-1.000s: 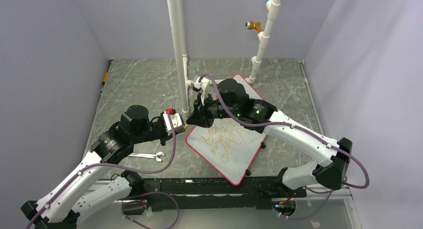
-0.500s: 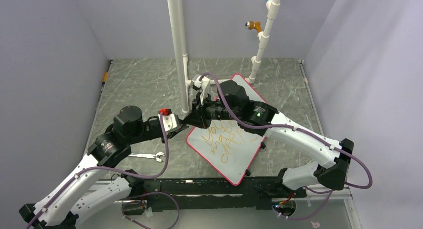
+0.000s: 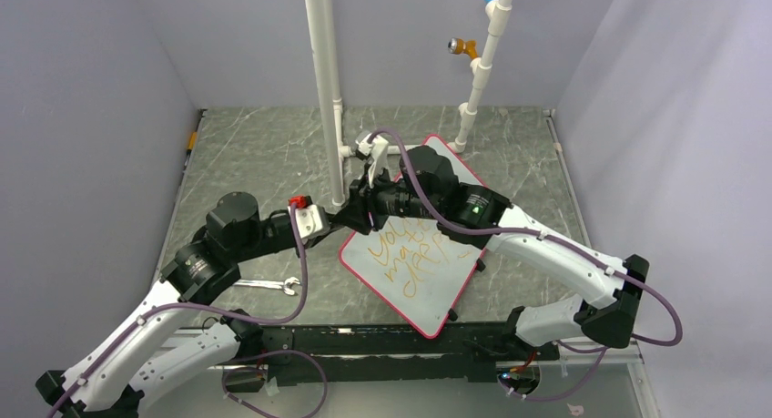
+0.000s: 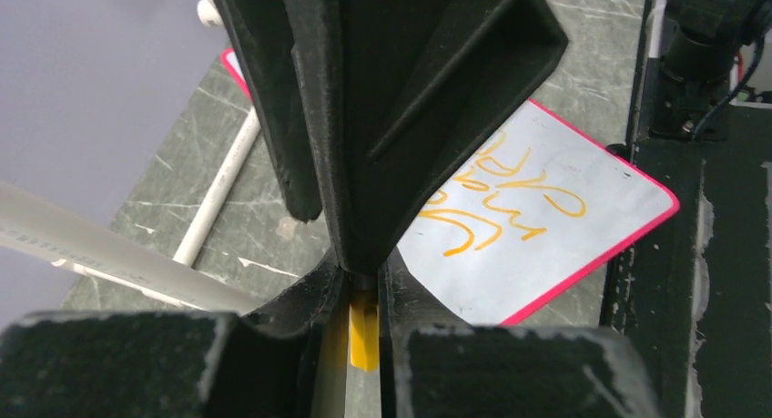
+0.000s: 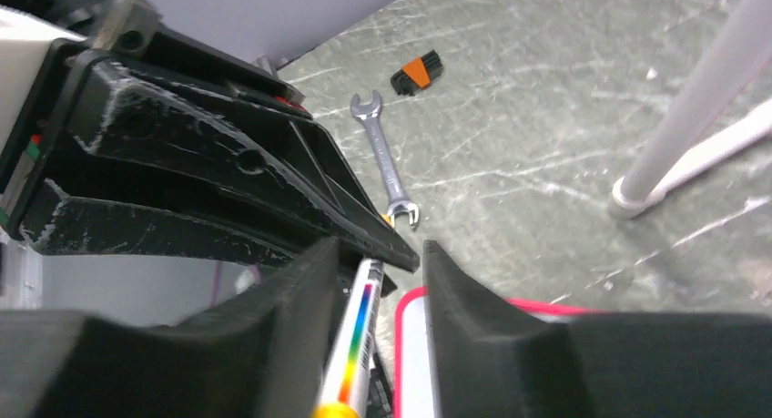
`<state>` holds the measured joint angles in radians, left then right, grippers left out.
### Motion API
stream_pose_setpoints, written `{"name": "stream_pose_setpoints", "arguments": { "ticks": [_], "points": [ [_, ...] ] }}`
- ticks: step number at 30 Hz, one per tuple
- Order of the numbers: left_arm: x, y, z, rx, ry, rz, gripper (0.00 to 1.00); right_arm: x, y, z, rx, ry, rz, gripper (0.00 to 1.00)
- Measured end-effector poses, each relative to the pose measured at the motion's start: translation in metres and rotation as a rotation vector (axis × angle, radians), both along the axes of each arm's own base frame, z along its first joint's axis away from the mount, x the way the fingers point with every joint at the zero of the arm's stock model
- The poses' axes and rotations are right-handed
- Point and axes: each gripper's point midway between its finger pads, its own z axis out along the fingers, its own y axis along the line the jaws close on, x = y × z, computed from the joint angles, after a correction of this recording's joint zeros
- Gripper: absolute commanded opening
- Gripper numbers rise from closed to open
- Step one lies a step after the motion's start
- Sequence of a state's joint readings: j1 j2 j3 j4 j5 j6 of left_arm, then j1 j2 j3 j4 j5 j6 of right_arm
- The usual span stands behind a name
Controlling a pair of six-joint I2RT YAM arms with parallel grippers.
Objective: Write a sentence on the whiteboard
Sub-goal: Put down the whiteboard marker at the center of the board.
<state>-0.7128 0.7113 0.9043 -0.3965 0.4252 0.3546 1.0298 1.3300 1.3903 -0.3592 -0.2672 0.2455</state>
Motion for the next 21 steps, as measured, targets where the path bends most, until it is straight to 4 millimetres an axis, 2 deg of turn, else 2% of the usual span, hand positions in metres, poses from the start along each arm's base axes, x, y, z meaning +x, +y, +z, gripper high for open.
{"name": "stream_pose_setpoints", "arguments": {
  "ticks": [2,6,9,13,17,21],
  "points": [
    [0.001,0.000,0.003,-0.008,-0.009,0.003,0.00,0.005,-0.004,0.001,-0.005,-0.004,-0.038,0.72],
    [0.001,0.002,0.013,-0.033,-0.041,0.019,0.00,0.015,-0.011,0.006,0.000,-0.010,-0.102,0.88],
    [0.004,0.004,0.017,-0.044,-0.055,0.038,0.00,0.018,-0.016,0.012,0.008,-0.015,-0.135,0.90],
    [0.017,0.011,0.015,-0.047,-0.034,0.132,0.00,0.009,-0.029,0.022,0.015,-0.020,-0.163,0.91],
    [0.030,0.026,0.008,-0.067,0.051,0.285,0.00,0.012,-0.057,0.044,0.057,-0.060,-0.269,0.91],
    [0.038,0.049,-0.006,-0.122,0.186,0.481,0.00,0.018,-0.089,0.053,0.080,-0.088,-0.389,0.92]
  ]
}}
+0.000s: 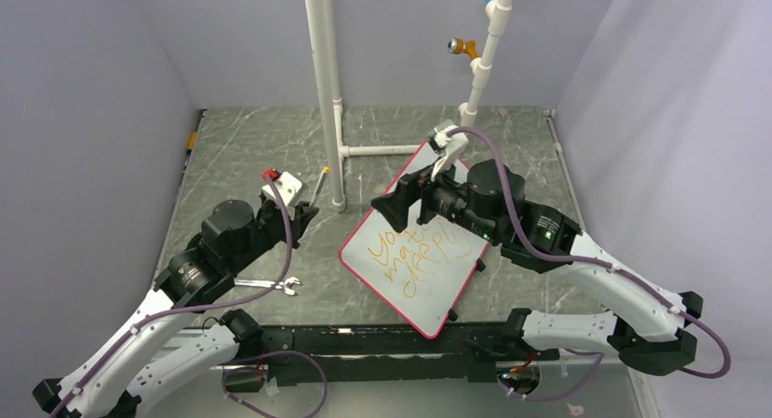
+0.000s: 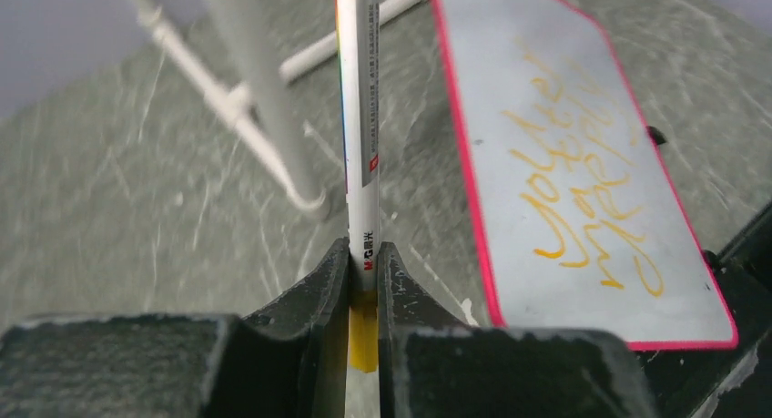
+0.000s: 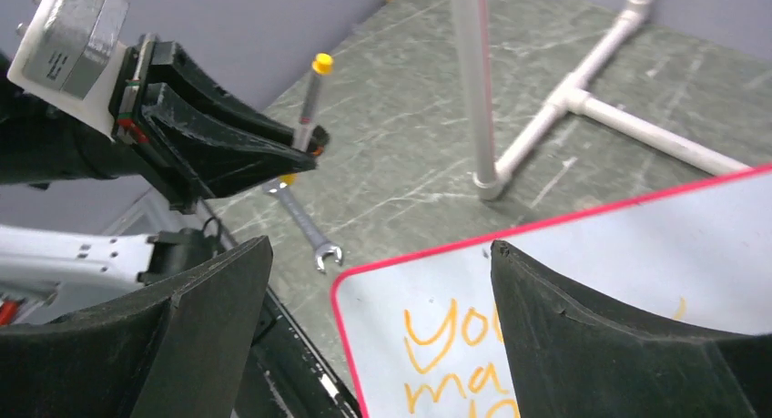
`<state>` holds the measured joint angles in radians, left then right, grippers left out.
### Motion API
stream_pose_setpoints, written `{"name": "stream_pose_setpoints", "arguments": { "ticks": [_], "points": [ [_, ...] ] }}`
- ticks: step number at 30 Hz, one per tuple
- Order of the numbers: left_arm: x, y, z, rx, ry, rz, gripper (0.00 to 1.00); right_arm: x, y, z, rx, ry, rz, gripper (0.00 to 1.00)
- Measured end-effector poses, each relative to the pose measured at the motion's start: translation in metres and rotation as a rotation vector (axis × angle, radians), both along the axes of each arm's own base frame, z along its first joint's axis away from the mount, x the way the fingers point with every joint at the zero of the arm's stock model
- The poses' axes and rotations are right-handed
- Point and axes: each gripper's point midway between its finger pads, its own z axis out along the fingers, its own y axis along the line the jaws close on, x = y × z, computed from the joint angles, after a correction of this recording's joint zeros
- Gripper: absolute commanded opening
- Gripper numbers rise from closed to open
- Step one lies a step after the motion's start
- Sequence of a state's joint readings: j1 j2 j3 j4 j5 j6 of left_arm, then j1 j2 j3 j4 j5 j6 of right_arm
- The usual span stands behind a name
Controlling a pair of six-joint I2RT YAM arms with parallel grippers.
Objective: Write a sentence on the whiteboard
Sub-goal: Put down the whiteboard marker at the center of the board.
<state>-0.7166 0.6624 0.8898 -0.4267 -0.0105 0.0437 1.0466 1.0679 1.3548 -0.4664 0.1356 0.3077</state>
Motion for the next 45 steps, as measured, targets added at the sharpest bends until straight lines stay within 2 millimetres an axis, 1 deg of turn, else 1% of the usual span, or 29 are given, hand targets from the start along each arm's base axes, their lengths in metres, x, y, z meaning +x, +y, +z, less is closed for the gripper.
{"name": "stream_pose_setpoints", "arguments": {
  "ticks": [2,4,7,9,11,15,19,22,29,35,39,45],
  "points": [
    [0.002,0.014,-0.018,-0.033,0.099,0.120,0.00,0.003,-0.012,-0.004,-0.001,0.002,-0.051,0.92],
    [0.004,0.025,-0.036,-0.054,0.189,0.224,0.00,0.006,-0.020,-0.013,-0.016,0.014,-0.094,0.92],
    [0.004,0.037,-0.072,-0.067,0.320,0.359,0.00,0.009,-0.025,-0.028,-0.044,0.041,-0.128,0.92],
    [0.003,0.044,-0.099,-0.064,0.406,0.441,0.00,0.009,-0.027,-0.040,-0.069,0.064,-0.139,0.92],
    [0.003,0.051,-0.122,-0.055,0.478,0.518,0.00,0.008,-0.028,-0.047,-0.083,0.081,-0.148,0.92],
    [0.005,0.066,-0.162,-0.040,0.580,0.650,0.00,0.007,-0.032,-0.054,-0.090,0.106,-0.161,0.92],
    [0.008,0.076,-0.191,-0.042,0.639,0.735,0.00,0.003,-0.038,-0.057,-0.091,0.121,-0.165,0.92],
    [0.009,0.081,-0.205,-0.033,0.678,0.783,0.01,0.001,-0.041,-0.059,-0.091,0.129,-0.167,0.92],
    [0.008,0.092,-0.236,-0.030,0.739,0.870,0.15,-0.001,-0.044,-0.068,-0.109,0.144,-0.170,0.92],
    [0.004,0.097,-0.255,-0.043,0.769,0.911,0.23,-0.001,-0.044,-0.072,-0.126,0.151,-0.171,0.92],
    [0.000,0.100,-0.263,-0.042,0.787,0.926,0.30,-0.001,-0.045,-0.074,-0.134,0.154,-0.174,0.92],
    [-0.001,0.103,-0.266,-0.057,0.795,0.948,0.38,0.000,-0.045,-0.078,-0.147,0.157,-0.179,0.93]
  ]
}}
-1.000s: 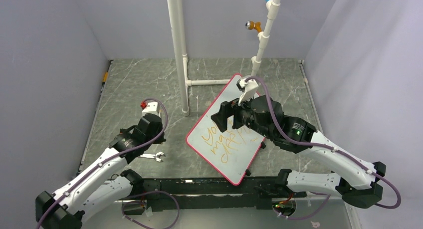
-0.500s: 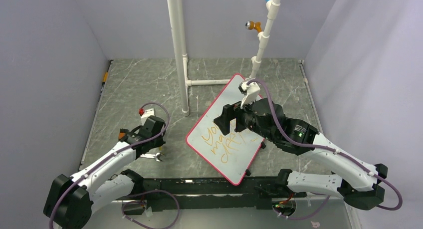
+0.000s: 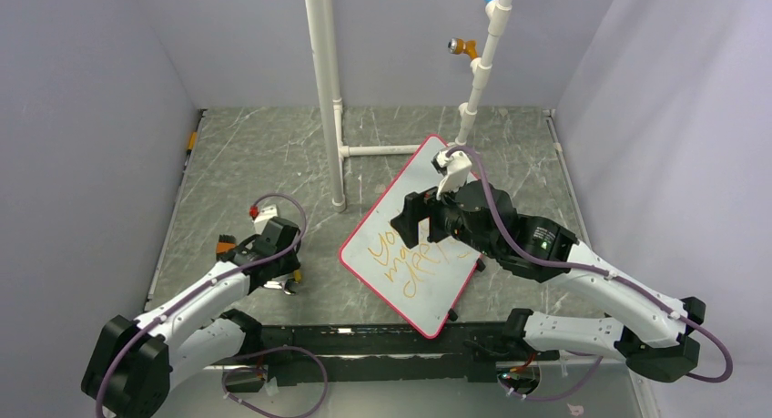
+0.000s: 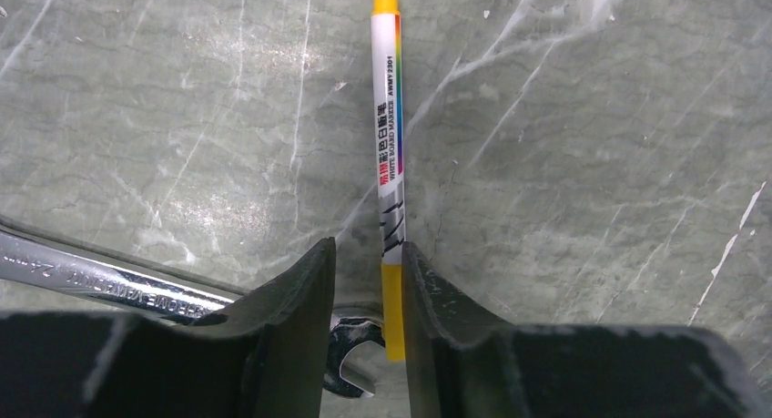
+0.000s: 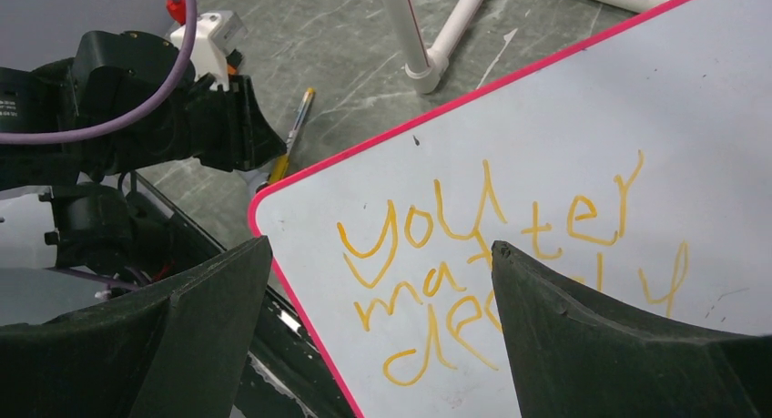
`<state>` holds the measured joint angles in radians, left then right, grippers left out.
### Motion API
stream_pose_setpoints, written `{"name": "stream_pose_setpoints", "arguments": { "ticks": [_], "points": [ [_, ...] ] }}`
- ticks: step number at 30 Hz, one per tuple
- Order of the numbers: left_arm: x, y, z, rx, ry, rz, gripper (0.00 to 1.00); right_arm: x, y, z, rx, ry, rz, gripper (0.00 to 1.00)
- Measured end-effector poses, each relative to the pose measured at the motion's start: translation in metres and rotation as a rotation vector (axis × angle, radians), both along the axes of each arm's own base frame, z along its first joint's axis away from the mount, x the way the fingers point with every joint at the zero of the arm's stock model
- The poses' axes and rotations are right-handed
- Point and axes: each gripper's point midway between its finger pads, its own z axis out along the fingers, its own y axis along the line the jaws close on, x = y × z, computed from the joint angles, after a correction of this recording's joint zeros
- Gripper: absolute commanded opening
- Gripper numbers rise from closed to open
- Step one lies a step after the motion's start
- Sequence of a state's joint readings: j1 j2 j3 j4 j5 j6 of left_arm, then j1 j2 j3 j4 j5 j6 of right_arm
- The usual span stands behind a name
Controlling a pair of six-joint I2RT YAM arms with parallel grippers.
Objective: Write a sentence on the whiteboard
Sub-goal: Put down the whiteboard marker at the center of the board, then reset both arms
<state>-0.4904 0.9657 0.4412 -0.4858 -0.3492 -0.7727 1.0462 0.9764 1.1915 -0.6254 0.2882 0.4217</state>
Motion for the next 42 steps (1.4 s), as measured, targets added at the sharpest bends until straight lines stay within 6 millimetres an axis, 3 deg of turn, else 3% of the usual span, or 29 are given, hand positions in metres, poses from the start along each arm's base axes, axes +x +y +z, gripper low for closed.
{"name": "stream_pose_setpoints", "arguments": {
  "ticks": [3,6,9,13,21,28,35,39,42],
  "points": [
    [0.000,0.000,0.000,-0.004,-0.003,0.002,0.43,0.000,0.000,-0.001,-0.006,0.003,-0.001,0.93],
    [0.001,-0.001,0.003,-0.015,-0.015,-0.004,0.54,0.002,-0.002,-0.002,-0.010,0.000,-0.012,0.95],
    [0.001,-0.002,0.010,-0.017,-0.029,-0.023,0.74,0.003,-0.004,-0.003,-0.019,-0.002,-0.025,1.00],
    [0.013,-0.008,0.044,-0.020,-0.086,-0.067,0.99,0.006,-0.008,-0.004,-0.031,-0.008,-0.049,1.00],
    [0.044,-0.016,0.156,-0.006,-0.320,-0.174,0.99,0.015,-0.019,-0.002,-0.046,-0.035,-0.126,1.00],
    [0.052,-0.009,0.219,0.095,-0.443,-0.261,0.99,0.019,-0.033,0.008,-0.021,-0.071,-0.184,1.00],
    [0.067,0.002,0.254,0.209,-0.523,-0.275,0.99,0.016,-0.051,-0.001,-0.001,-0.073,-0.232,1.00],
    [0.075,0.006,0.260,0.239,-0.567,-0.258,0.99,0.015,-0.056,-0.026,-0.044,-0.032,-0.261,1.00],
    [0.074,0.007,0.251,0.243,-0.606,-0.269,0.99,0.009,-0.066,-0.051,-0.080,0.005,-0.277,1.00]
  ]
}}
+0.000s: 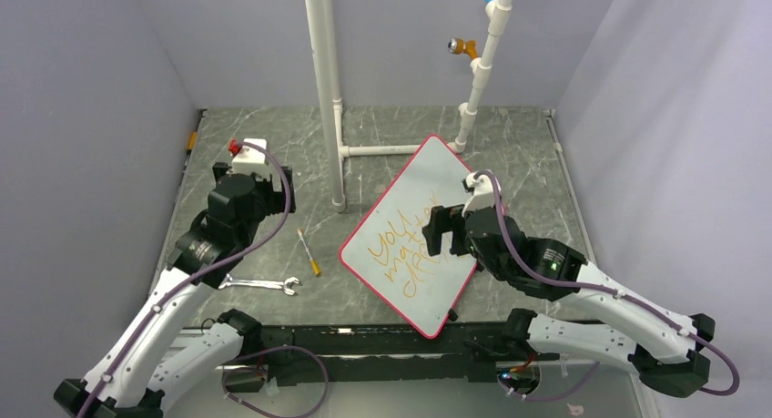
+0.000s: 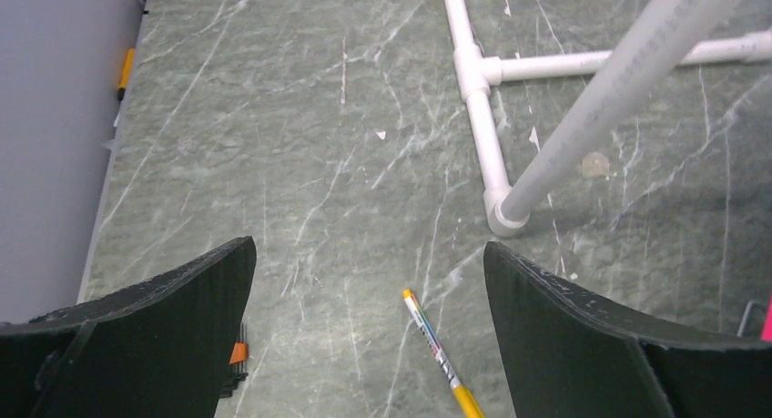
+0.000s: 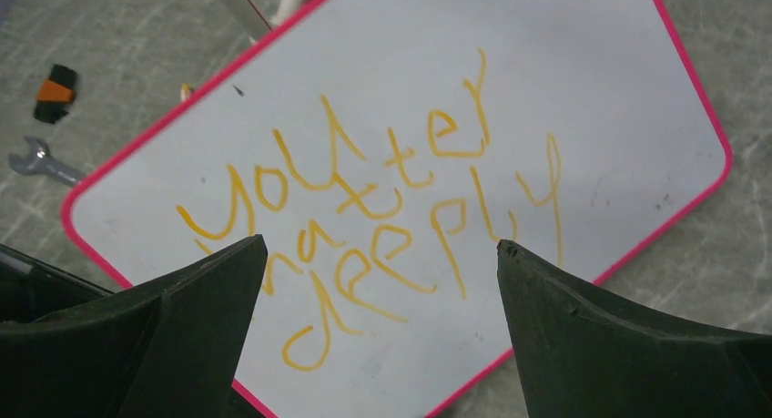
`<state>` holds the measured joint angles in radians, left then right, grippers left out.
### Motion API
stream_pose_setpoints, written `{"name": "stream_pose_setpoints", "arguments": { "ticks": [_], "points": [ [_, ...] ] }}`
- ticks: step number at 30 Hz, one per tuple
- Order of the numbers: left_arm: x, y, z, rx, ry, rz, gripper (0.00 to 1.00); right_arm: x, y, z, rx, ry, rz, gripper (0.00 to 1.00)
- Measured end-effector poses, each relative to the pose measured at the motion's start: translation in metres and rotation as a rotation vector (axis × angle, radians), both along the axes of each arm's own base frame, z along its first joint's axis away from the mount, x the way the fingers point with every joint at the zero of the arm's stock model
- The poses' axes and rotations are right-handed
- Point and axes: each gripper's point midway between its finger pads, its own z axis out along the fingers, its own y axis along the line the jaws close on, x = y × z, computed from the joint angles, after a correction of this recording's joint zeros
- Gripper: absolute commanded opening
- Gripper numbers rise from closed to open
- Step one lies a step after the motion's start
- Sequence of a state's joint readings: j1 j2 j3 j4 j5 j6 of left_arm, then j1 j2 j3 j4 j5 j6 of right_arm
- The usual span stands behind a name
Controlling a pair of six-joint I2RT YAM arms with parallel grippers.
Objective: Write a sentence on the whiteboard
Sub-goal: Reset both arms
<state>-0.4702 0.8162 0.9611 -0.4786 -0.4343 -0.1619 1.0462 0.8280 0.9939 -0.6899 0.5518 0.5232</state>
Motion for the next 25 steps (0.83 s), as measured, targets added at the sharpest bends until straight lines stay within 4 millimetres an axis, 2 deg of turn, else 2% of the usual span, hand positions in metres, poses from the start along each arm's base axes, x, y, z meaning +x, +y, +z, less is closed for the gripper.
{"name": "stream_pose_setpoints", "arguments": {
  "ticks": [3,5,11,15,25],
  "points": [
    [-0.007,0.002,-0.015,0.014,-0.009,-0.024,0.99,-0.006,-0.012,-0.014,-0.007,0.017,-0.015,1.00],
    [-0.011,0.003,-0.017,0.016,-0.023,-0.039,0.99,-0.011,-0.021,-0.018,0.007,0.012,-0.024,1.00],
    [-0.016,0.004,0.003,-0.012,-0.110,-0.051,0.99,-0.020,-0.039,-0.014,0.080,-0.025,-0.034,1.00],
    [-0.016,0.005,0.009,-0.012,-0.133,-0.051,0.99,-0.022,-0.044,-0.010,0.109,-0.044,-0.038,1.00],
    [-0.014,0.005,0.005,-0.002,-0.121,-0.052,0.99,-0.021,-0.045,-0.014,0.113,-0.046,-0.048,1.00]
  ]
}}
